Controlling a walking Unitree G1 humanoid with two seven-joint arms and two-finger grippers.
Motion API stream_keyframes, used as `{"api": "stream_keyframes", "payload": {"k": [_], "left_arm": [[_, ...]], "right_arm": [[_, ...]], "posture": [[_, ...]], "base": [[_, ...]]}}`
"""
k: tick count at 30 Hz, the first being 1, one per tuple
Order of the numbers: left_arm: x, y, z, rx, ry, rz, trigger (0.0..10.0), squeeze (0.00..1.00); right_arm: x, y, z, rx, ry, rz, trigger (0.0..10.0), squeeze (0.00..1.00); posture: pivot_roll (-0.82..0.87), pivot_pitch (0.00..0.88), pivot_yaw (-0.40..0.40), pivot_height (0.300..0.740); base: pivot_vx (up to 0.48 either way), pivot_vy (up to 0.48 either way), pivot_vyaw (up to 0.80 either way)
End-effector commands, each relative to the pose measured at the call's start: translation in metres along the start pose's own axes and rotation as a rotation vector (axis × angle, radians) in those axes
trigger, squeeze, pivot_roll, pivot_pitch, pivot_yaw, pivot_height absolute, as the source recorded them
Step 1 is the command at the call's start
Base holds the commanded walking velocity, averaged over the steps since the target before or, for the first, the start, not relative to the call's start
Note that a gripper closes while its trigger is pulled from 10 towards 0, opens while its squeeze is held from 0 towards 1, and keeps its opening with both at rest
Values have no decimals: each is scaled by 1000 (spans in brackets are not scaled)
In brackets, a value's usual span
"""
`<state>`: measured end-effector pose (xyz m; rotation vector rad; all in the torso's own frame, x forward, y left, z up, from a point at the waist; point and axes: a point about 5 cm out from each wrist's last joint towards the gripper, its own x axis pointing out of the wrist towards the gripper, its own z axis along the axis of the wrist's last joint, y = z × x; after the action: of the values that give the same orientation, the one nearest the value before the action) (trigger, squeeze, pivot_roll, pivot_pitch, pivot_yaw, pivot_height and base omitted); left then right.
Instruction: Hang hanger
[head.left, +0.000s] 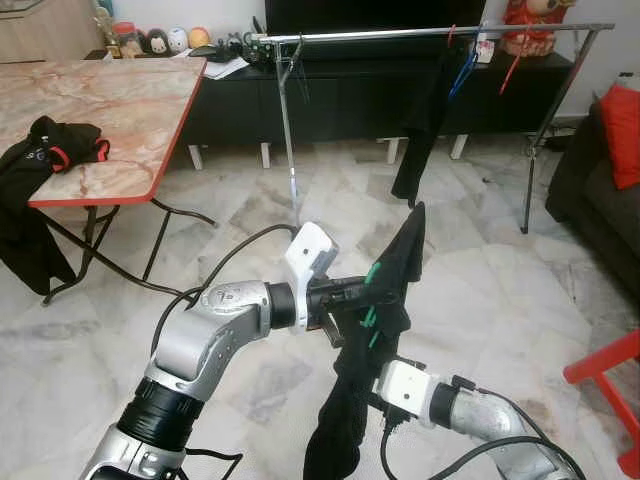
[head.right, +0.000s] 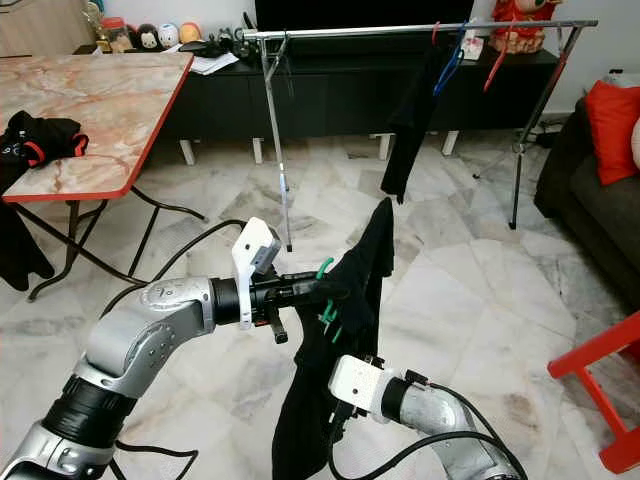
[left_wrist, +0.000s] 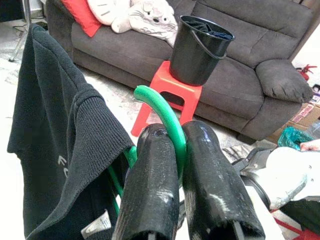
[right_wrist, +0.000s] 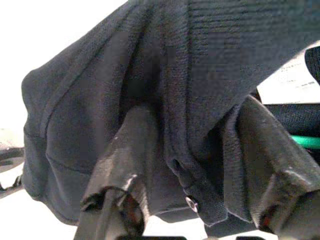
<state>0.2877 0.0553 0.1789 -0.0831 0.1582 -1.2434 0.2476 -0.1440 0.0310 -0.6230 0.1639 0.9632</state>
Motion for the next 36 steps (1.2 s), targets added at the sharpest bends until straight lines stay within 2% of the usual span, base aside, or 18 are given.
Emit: {"api": "stream_keyframes", "payload": {"k": [1, 12, 13, 14, 16, 27, 29, 31, 36], "left_arm": [[2, -3, 14, 49, -46, -12, 10000, 0], [4, 10, 19, 58, -74, 91, 10000, 0], [4, 16, 19, 50, -86, 168, 10000, 0], [4, 18, 19, 46, -92, 197, 10000, 0], [2, 35, 20, -11, -131, 360, 10000, 0], [-5, 60, 18, -99, -168, 633, 10000, 0], [-8, 66, 17, -133, -176, 694, 10000, 0], [-14, 77, 16, -217, -200, 816, 10000, 0], [-21, 84, 11, -255, -199, 934, 10000, 0]], "right_arm": [[2, 0, 2, 1, -13, -5, 0, 0], [4, 1, 4, 8, -35, -5, 0, 0], [4, 4, 5, 8, -39, 1, 0, 0], [3, 5, 5, 8, -42, 3, 0, 0], [4, 8, 7, 8, -47, 19, 0, 0], [5, 23, 7, 27, -39, 106, 0, 0], [2, 26, 1, 7, 1, 138, 0, 0], [-5, 38, -17, -106, 119, 246, 0, 0], [-14, 59, -37, -162, 232, 379, 0, 0]], "posture": [[19, 0, -3, 740], [14, 0, 2, 740], [14, 0, 1, 740], [14, 0, 1, 740], [13, 0, 0, 740], [10, 0, -3, 740], [10, 0, -4, 740], [8, 0, -4, 740], [9, 0, -4, 740]], "base": [[0, 0, 0], [0, 0, 0], [0, 0, 0], [0, 0, 0], [0, 0, 0], [0, 0, 0], [0, 0, 0], [0, 0, 0], [0, 0, 0]]}}
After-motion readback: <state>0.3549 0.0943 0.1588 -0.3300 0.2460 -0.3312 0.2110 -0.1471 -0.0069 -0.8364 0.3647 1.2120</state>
